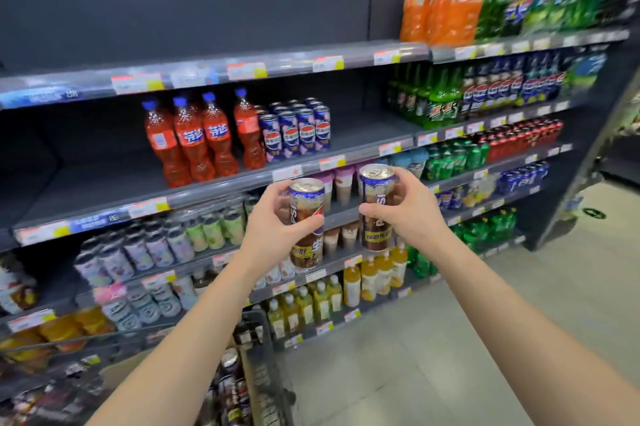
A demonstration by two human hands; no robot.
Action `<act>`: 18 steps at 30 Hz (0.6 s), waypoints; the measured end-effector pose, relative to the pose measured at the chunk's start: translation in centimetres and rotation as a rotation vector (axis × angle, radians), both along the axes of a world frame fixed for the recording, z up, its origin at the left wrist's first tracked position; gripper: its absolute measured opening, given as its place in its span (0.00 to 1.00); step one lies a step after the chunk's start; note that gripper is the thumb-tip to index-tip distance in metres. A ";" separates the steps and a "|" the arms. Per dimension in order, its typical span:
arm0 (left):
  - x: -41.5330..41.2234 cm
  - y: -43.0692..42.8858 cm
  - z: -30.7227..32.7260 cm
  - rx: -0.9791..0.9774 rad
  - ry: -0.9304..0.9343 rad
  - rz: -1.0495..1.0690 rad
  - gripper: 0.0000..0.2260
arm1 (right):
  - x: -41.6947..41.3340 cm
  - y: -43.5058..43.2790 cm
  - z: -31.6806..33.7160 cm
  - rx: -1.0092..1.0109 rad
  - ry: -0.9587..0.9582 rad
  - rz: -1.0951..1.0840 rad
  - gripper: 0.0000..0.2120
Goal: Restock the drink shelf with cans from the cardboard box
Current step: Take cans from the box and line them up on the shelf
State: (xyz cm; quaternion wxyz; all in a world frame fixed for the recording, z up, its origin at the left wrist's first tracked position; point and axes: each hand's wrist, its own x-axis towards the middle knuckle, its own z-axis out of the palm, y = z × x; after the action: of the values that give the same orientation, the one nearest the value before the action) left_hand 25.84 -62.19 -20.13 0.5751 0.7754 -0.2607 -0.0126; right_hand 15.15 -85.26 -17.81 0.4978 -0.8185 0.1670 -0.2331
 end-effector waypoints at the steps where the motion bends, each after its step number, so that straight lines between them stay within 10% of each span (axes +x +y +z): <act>1: -0.3 -1.0 0.4 0.009 0.000 -0.006 0.34 | -0.3 -1.0 0.5 0.008 -0.003 -0.001 0.45; 18: 6.8 -14.4 2.6 -0.004 0.013 0.022 0.33 | 7.4 -14.3 1.8 0.009 0.013 0.120 0.43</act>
State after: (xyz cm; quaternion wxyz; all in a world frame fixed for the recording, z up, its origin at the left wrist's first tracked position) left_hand 32.68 -76.59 -17.54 0.5785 0.7769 -0.2482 -0.0110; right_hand 22.56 -99.52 -16.00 0.5136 -0.8262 0.1219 -0.1969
